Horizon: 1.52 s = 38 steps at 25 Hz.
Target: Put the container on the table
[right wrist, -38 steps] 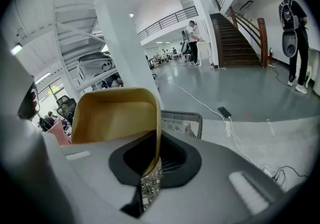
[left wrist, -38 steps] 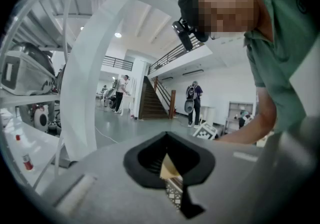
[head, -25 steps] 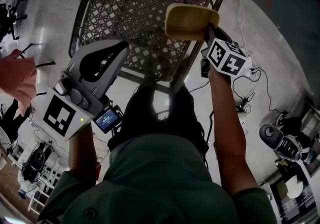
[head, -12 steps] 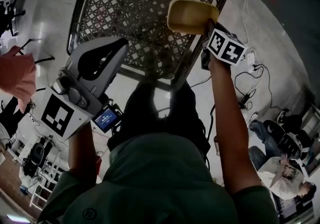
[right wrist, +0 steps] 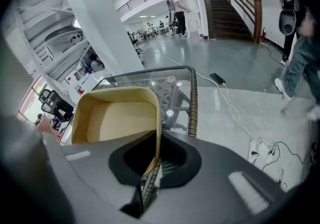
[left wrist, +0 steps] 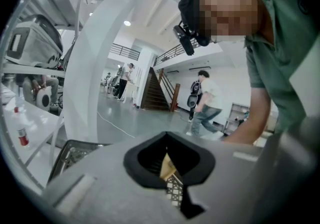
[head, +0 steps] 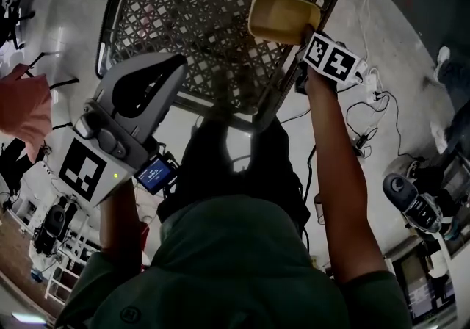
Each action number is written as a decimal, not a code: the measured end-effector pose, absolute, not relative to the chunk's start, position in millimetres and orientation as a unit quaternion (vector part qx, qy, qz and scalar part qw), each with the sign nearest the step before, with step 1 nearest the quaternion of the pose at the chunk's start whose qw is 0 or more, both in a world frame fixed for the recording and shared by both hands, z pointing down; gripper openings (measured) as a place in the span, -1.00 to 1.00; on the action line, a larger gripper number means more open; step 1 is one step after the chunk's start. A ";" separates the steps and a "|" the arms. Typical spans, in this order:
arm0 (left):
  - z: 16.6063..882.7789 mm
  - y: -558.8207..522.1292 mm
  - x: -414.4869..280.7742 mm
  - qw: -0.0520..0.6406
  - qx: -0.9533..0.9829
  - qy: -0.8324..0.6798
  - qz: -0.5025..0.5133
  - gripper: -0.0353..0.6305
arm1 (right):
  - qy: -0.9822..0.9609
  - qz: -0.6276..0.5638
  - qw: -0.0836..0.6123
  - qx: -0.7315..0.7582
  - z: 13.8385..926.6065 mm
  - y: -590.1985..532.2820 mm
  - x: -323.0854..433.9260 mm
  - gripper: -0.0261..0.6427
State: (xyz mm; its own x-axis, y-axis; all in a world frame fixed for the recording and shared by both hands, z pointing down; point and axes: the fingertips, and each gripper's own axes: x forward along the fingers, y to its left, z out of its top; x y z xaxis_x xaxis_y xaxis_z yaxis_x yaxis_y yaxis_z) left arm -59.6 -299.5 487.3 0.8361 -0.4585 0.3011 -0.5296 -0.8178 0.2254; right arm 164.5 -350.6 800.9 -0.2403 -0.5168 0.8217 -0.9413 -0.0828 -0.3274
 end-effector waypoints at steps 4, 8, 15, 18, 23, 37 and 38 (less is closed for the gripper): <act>492.8 -300.6 -62.2 0.155 0.945 -0.262 0.119 -0.89 | -0.628 0.469 0.236 0.574 814.8 -349.1 164.4 -0.89; 494.7 -299.6 -63.9 0.156 0.945 -0.263 0.118 -0.89 | -0.620 0.474 0.238 0.578 823.1 -348.0 165.6 -0.89; 491.0 -301.5 -64.5 0.154 0.945 -0.265 0.117 -0.89 | -0.611 0.473 0.243 0.587 822.5 -352.8 168.8 -0.89; 483.8 -303.2 -64.8 0.151 0.945 -0.266 0.114 -0.89 | -0.607 0.475 0.245 0.589 819.5 -352.7 170.2 -0.87; 473.3 -304.9 -67.1 0.144 0.946 -0.267 0.112 -0.89 | -0.605 0.484 0.238 0.586 814.7 -353.6 170.7 -0.79; 415.7 -287.2 -78.6 0.107 0.952 -0.270 0.096 -0.89 | -0.616 0.444 0.207 0.618 729.3 -343.9 182.2 -0.48; 411.0 -285.4 -79.7 0.104 0.953 -0.269 0.094 -0.89 | -0.619 0.437 0.196 0.622 715.7 -343.3 182.9 -0.52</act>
